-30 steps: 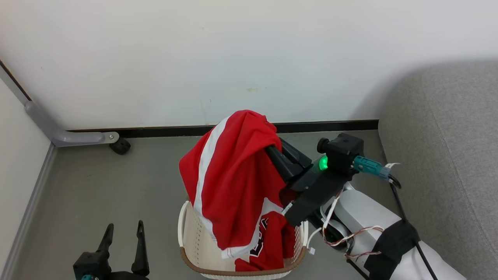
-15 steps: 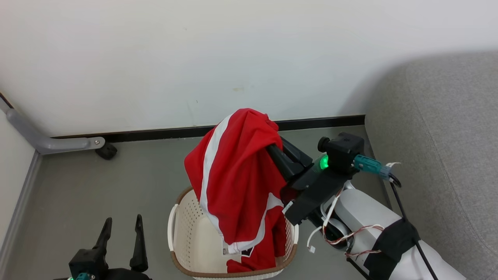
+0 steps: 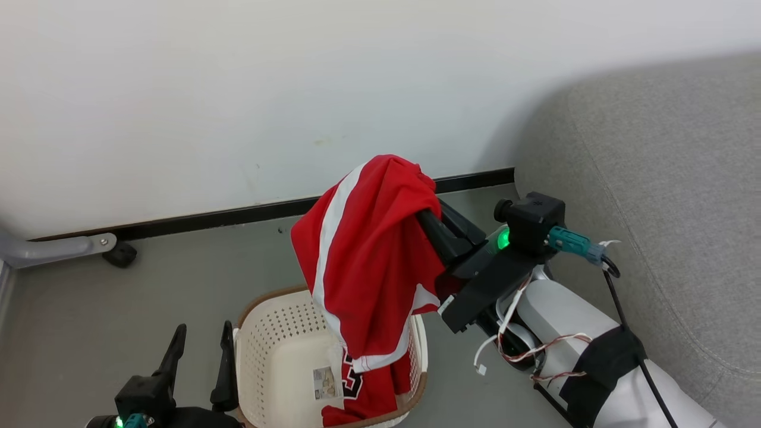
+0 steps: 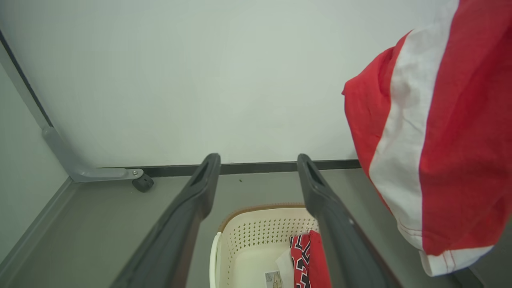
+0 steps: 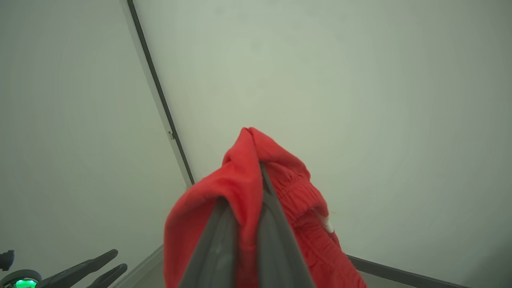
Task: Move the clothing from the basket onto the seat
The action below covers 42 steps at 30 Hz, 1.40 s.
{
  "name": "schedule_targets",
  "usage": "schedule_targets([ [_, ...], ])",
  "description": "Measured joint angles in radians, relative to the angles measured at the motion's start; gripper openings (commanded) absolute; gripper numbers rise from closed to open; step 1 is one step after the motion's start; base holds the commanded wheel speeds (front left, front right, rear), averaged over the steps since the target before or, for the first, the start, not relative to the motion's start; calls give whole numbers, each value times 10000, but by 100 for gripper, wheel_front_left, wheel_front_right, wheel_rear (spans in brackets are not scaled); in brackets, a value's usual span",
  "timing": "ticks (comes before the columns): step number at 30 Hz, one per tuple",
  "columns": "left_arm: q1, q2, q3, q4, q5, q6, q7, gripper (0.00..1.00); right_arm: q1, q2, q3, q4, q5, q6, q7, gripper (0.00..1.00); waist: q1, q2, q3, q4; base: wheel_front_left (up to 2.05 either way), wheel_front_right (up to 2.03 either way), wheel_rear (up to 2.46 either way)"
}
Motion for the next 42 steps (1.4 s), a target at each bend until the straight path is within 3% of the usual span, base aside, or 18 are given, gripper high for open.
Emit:
schedule_targets([
  [20, 0, -113, -727, -535, 58, -337, 0, 100, 9, -61, -453, 104, -127, 0, 0, 0, 0, 0, 24, -1483, 0, 0, 0],
  [42, -607, -165, -1597, -886, 61, -430, -2, 100, -2, -52, -989, 44, -418, 0, 0, 0, 1, 0, 492, -3249, 0, 0, 0],
])
